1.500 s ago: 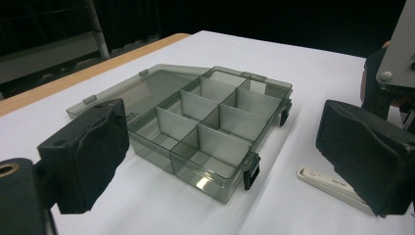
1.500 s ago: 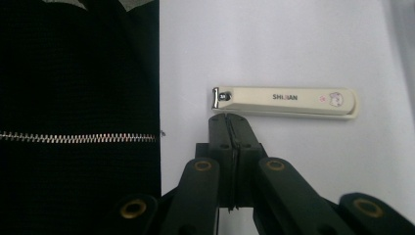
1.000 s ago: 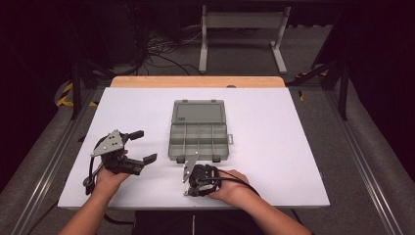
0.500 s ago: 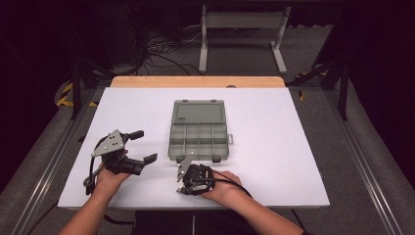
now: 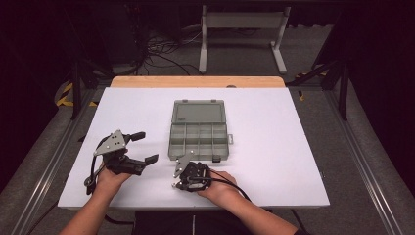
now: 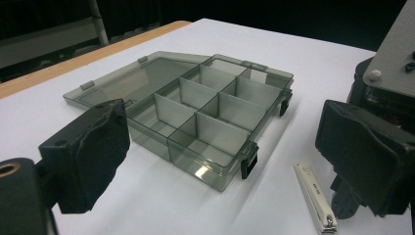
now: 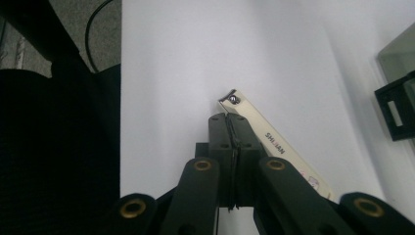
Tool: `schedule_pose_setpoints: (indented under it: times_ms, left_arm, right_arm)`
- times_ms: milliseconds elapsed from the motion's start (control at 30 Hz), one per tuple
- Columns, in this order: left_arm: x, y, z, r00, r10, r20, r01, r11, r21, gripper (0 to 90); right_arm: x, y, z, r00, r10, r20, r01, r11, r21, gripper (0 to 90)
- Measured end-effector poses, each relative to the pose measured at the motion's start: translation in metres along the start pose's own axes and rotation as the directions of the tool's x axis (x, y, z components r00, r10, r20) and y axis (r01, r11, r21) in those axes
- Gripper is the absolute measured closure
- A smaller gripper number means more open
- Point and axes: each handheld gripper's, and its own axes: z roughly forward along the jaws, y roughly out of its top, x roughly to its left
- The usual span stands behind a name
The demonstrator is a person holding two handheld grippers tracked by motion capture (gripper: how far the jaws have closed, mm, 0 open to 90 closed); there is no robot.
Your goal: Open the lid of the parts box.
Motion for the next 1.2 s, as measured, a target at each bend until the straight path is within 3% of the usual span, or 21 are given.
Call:
schedule_pose_setpoints:
  times_ms: [233,333,433,567,633,667,767,900,1000,1200]
  left_arm:
    - [-0.002,0.001,0.001,1.0,0.003,0.003,-0.003,1.0,0.007,6.8]
    - [-0.003,0.002,0.001,0.9999,0.013,0.001,-0.013,0.9999,0.01,6.9]
    - [-0.005,0.003,0.002,0.9998,0.018,0.006,-0.018,0.9998,0.014,6.8]
    - [-0.007,0.004,0.003,0.9998,0.017,0.014,-0.017,0.9998,0.014,6.4]
    - [-0.008,0.005,0.003,0.9997,0.016,0.02,-0.016,0.9998,0.014,6.3]
    - [-0.009,0.005,0.004,0.9996,0.015,0.023,-0.015,0.9998,0.013,6.0]
    - [-0.011,0.007,0.005,0.9994,0.02,0.029,-0.021,0.9996,0.021,5.4]
    - [-0.015,0.009,0.007,0.9989,0.028,0.037,-0.03,0.999,0.033,4.2]
    - [-0.017,0.01,0.007,0.9989,0.034,0.031,-0.035,0.9989,0.033,3.1]
    - [-0.02,0.014,0.008,0.998,0.018,0.061,-0.02,0.9989,0.042,2.2]
  right_arm:
    - [0.001,0.0,-0.007,0.9994,0.0,-0.034,-0.001,1.0,-0.027,84.6]
    - [0.002,0.0,-0.022,0.9999,-0.002,-0.017,0.001,0.998,-0.069,79.1]
    - [0.001,-0.002,-0.037,1.0,-0.002,0.004,0.003,0.993,-0.115,70.8]
    - [-0.002,-0.007,-0.058,0.9976,0.039,0.058,-0.028,0.983,-0.181,46.8]
    - [-0.004,-0.009,-0.061,0.997,0.04,0.066,-0.026,0.982,-0.188,42.5]
    - [-0.007,-0.012,-0.071,0.9938,0.063,0.092,-0.041,0.974,-0.225,36.2]
    - [-0.011,-0.016,-0.082,0.9904,0.079,0.113,-0.048,0.965,-0.257,31.2]
    - [-0.016,-0.025,-0.101,0.9825,0.107,0.153,-0.054,0.946,-0.319,23.8]
    - [-0.02,-0.031,-0.109,0.9784,0.122,0.167,-0.058,0.937,-0.345,22.2]
    - [-0.023,-0.042,-0.126,0.9692,0.134,0.207,-0.041,0.916,-0.4,21.1]
